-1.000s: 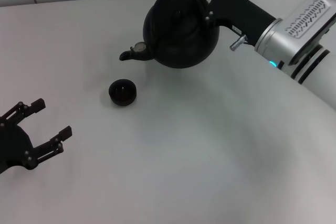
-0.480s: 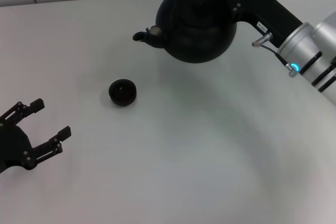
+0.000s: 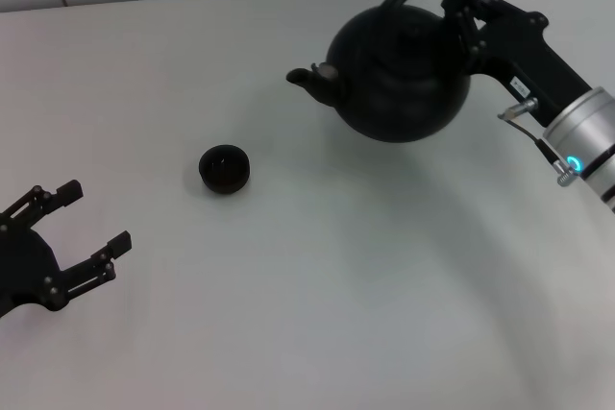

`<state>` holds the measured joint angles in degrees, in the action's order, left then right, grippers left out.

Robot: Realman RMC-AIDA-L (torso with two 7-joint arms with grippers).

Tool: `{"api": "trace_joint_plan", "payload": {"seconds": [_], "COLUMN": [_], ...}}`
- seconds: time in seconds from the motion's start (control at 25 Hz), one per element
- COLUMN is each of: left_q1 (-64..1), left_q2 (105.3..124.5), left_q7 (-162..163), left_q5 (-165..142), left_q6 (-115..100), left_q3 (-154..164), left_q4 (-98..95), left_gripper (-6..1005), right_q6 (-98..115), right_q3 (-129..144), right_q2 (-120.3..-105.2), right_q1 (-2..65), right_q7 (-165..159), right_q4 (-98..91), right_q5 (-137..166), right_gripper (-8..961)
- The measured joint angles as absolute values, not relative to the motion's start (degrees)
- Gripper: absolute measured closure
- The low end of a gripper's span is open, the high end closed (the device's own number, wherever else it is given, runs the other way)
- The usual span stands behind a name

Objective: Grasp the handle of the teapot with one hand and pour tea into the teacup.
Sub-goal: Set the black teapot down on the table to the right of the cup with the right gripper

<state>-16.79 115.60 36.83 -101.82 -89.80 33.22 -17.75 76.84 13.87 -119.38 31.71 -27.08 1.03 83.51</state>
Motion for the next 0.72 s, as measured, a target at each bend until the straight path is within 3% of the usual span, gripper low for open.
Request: {"api": "trace_joint_plan", "payload": {"seconds": [0.72], "left_q1": [-16.8], "left_q2": [115.75], "left_q7": [36.9], "left_q5": [-101.9], "left_q6": [-89.8], "left_q3": [33.3], "left_q4": [-17.8], "left_gripper": [152], "right_q6": [72.7], "right_q3": [13.8], "right_q2": [-119.27], "right_q1": [28.3], "right_q7": [-26.7], "right_q4": [-0.9], "right_q5": [83.1], "right_gripper": [863]}}
